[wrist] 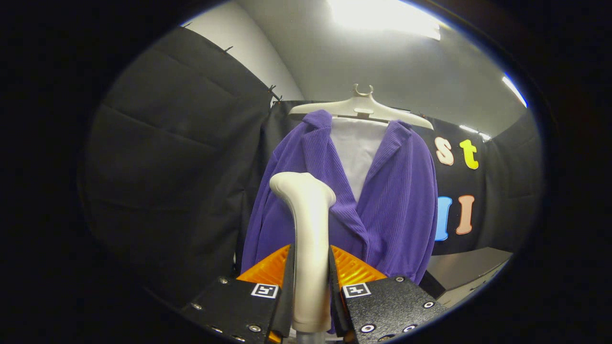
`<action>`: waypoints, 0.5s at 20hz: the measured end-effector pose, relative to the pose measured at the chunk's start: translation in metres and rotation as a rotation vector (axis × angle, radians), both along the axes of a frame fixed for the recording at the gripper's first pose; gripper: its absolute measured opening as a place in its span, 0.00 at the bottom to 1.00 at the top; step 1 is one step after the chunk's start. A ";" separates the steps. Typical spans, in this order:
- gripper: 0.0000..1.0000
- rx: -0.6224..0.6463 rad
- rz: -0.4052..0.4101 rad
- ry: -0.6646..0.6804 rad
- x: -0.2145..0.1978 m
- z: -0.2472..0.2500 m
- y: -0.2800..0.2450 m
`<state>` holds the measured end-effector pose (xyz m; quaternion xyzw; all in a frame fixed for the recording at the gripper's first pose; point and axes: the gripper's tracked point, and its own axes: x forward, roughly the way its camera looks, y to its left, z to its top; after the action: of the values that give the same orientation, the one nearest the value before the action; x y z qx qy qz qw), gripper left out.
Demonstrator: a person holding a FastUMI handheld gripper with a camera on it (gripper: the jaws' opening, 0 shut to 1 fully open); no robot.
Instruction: Iron the clothes twice with a garment steamer, once on the left side and once on the right side.
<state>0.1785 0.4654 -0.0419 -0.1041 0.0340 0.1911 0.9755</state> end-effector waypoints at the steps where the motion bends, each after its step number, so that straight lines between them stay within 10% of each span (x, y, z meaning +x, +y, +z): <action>1: 0.34 -0.012 0.004 0.006 -0.005 -0.006 -0.002; 10: 0.34 -0.076 0.006 0.141 -0.034 -0.093 -0.028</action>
<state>0.1445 0.4371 -0.1347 -0.1275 0.1097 0.1994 0.9654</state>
